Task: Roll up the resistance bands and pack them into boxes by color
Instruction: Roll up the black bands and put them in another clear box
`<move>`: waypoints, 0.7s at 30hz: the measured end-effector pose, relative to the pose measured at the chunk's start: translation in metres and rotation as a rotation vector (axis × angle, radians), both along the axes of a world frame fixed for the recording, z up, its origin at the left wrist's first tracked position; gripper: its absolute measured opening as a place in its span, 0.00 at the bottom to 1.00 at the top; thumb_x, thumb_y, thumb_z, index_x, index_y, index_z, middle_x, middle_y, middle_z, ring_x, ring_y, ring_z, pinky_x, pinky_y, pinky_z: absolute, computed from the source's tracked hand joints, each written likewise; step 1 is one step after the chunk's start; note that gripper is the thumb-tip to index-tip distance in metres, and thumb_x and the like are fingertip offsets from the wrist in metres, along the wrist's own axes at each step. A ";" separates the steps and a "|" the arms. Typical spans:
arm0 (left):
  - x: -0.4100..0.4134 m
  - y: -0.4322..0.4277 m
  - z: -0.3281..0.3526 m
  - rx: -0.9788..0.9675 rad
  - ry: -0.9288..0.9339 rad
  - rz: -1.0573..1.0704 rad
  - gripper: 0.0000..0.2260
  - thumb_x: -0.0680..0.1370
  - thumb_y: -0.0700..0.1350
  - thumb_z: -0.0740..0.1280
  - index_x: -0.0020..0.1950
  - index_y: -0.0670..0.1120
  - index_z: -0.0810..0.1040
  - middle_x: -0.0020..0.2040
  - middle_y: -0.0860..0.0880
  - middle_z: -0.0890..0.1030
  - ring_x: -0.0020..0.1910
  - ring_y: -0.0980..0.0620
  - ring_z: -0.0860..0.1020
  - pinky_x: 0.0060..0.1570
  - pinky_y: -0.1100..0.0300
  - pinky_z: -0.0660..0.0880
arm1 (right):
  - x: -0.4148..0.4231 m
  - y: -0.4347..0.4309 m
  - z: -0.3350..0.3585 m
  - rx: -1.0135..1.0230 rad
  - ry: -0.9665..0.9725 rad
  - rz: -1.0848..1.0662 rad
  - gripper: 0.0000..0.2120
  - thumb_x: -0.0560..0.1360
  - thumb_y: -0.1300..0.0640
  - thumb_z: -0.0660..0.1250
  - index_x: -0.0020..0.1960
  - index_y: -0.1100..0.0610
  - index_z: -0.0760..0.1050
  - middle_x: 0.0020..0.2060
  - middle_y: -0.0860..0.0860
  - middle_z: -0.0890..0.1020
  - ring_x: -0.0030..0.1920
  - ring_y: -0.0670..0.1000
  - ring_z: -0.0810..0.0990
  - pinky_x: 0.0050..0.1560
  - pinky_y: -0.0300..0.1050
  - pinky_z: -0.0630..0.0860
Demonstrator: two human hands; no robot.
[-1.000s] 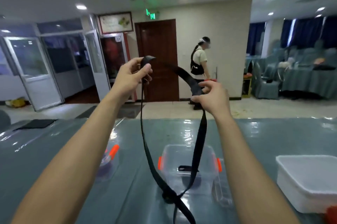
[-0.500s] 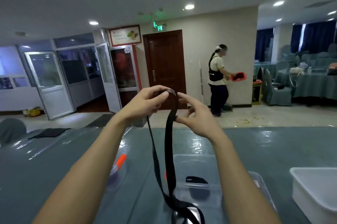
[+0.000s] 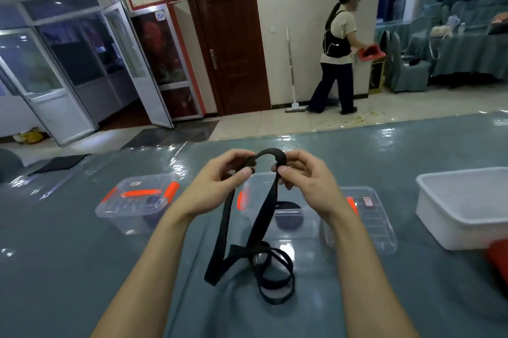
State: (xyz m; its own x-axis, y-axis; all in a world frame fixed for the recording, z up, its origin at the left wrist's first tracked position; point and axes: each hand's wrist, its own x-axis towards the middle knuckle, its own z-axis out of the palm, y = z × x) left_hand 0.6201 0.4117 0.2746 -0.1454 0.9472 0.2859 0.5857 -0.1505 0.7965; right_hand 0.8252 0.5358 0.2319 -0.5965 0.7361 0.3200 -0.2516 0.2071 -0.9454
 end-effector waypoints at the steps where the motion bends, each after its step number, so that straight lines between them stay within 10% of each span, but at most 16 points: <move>1: 0.004 0.001 -0.017 -0.020 -0.063 -0.012 0.14 0.87 0.38 0.67 0.73 0.43 0.77 0.67 0.47 0.84 0.68 0.52 0.83 0.62 0.55 0.80 | 0.003 0.001 0.001 -0.023 0.029 0.006 0.09 0.81 0.61 0.71 0.60 0.60 0.82 0.49 0.62 0.86 0.43 0.52 0.83 0.46 0.46 0.79; 5: 0.025 0.009 -0.067 -0.017 -0.247 -0.100 0.14 0.85 0.39 0.71 0.70 0.45 0.77 0.70 0.46 0.83 0.73 0.47 0.80 0.67 0.52 0.79 | 0.004 0.000 0.002 -0.057 -0.004 -0.033 0.19 0.78 0.42 0.73 0.52 0.58 0.83 0.43 0.56 0.86 0.42 0.52 0.83 0.45 0.45 0.80; 10: 0.036 0.022 -0.075 0.046 -0.094 -0.038 0.16 0.80 0.48 0.78 0.65 0.51 0.80 0.64 0.50 0.86 0.67 0.48 0.83 0.72 0.47 0.77 | 0.001 0.005 -0.004 -0.179 -0.062 -0.177 0.07 0.78 0.61 0.75 0.50 0.64 0.81 0.41 0.58 0.87 0.38 0.53 0.85 0.46 0.55 0.84; 16: 0.025 0.021 -0.064 0.043 0.219 0.028 0.14 0.77 0.55 0.78 0.58 0.58 0.77 0.56 0.58 0.86 0.60 0.56 0.86 0.66 0.58 0.80 | 0.021 0.014 -0.002 -0.257 -0.182 -0.143 0.16 0.76 0.57 0.80 0.55 0.67 0.81 0.43 0.63 0.88 0.35 0.56 0.85 0.41 0.48 0.85; 21: 0.028 0.026 -0.067 -0.018 0.070 0.001 0.18 0.76 0.51 0.80 0.64 0.59 0.80 0.57 0.55 0.88 0.58 0.53 0.87 0.63 0.54 0.83 | 0.016 0.011 -0.004 -0.316 -0.126 -0.107 0.12 0.78 0.59 0.79 0.53 0.66 0.82 0.43 0.61 0.89 0.39 0.58 0.90 0.40 0.46 0.86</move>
State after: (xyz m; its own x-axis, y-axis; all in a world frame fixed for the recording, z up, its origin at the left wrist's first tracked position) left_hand 0.6479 0.4380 0.2072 -0.1270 0.9520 0.2785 0.6402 -0.1358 0.7561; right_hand 0.8409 0.5463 0.2283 -0.5311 0.8473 -0.0048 -0.1216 -0.0818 -0.9892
